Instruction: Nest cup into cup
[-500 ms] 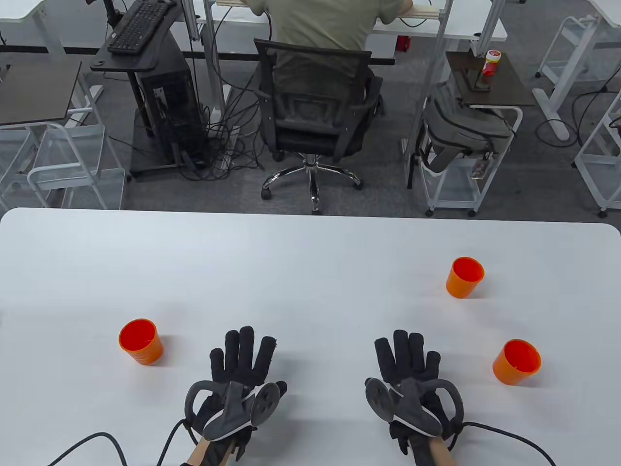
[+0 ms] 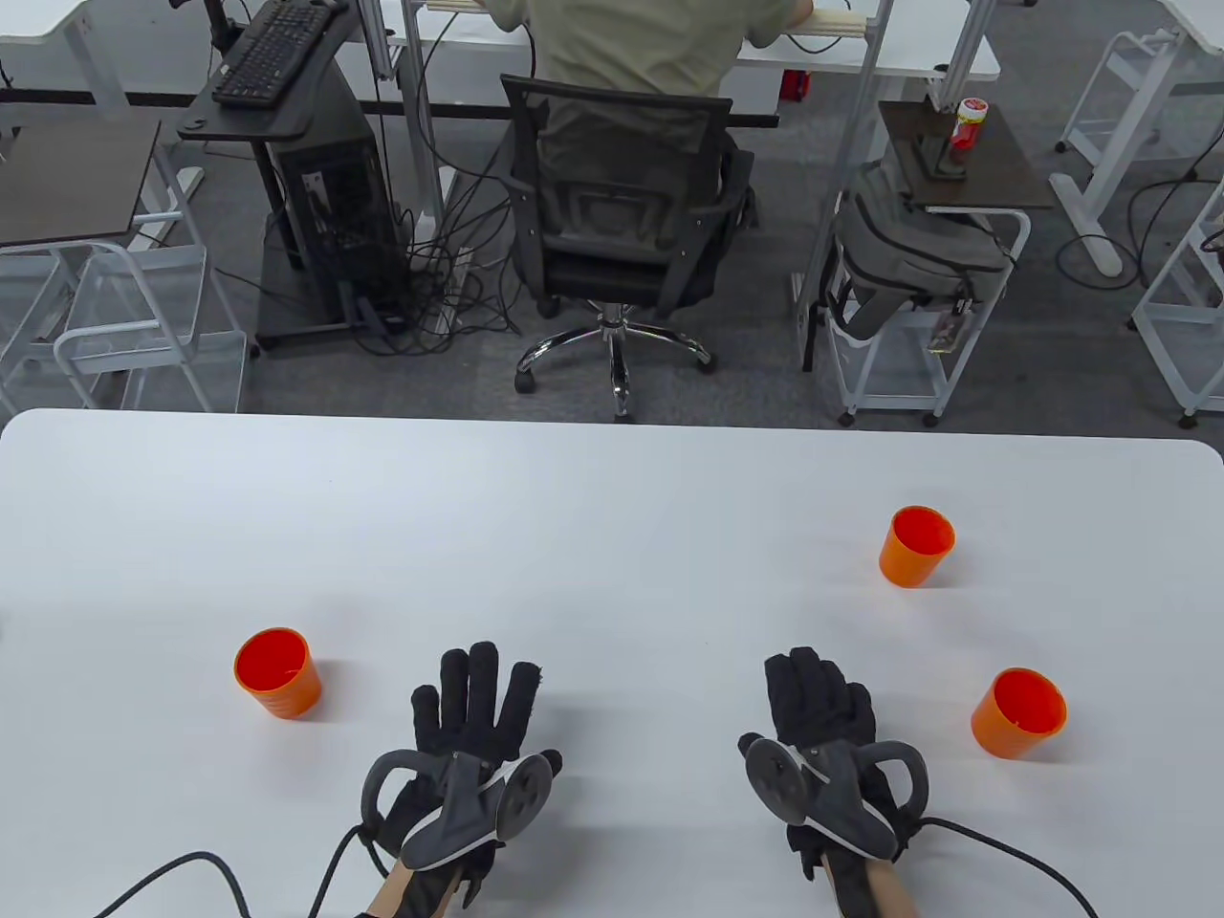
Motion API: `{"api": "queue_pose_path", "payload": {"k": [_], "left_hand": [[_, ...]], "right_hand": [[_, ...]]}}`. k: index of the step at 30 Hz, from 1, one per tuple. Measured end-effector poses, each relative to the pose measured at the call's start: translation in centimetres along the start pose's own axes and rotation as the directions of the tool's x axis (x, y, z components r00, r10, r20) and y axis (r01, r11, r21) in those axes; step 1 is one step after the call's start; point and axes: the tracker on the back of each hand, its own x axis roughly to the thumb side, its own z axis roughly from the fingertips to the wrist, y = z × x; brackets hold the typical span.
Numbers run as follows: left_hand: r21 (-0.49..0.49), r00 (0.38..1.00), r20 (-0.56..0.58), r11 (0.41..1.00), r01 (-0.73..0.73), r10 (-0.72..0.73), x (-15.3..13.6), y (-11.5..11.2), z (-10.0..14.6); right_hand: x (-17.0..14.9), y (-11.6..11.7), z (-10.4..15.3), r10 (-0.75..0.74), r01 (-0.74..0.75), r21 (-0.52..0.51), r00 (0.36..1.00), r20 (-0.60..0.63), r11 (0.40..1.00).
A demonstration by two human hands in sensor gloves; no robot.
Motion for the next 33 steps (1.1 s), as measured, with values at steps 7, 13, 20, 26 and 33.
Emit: {"api": "queue_pose_path", "payload": {"k": [7,13,20,26,33], "left_hand": [[0.011,0.999,-0.017,1.0,-0.027,0.028,-0.4,0.3,0.1],[0.018,0.996,-0.036,0.996,-0.084,0.084,-0.9,0.6,0.2],[0.021,0.995,-0.048,0.996,-0.088,0.089,-1.1,0.6,0.3],[0.012,0.994,-0.058,0.996,-0.092,0.092,-1.4,0.3,0.2],[0.002,0.993,-0.066,0.996,-0.093,0.093,-1.5,0.4,0.2]], "right_hand": [[-6.4,-2.3,0.0,-0.131,0.1,-0.155,0.971,-0.202,0.983],[-12.9,-2.1,0.5,-0.116,0.059,-0.163,0.923,-0.367,0.985],[-18.2,-0.7,1.0,-0.111,0.077,-0.085,0.842,-0.528,0.993],[-21.0,1.5,1.9,-0.119,0.175,0.027,0.766,-0.632,0.984],[-22.1,2.7,2.4,-0.179,0.31,0.077,0.716,-0.675,0.948]]}}
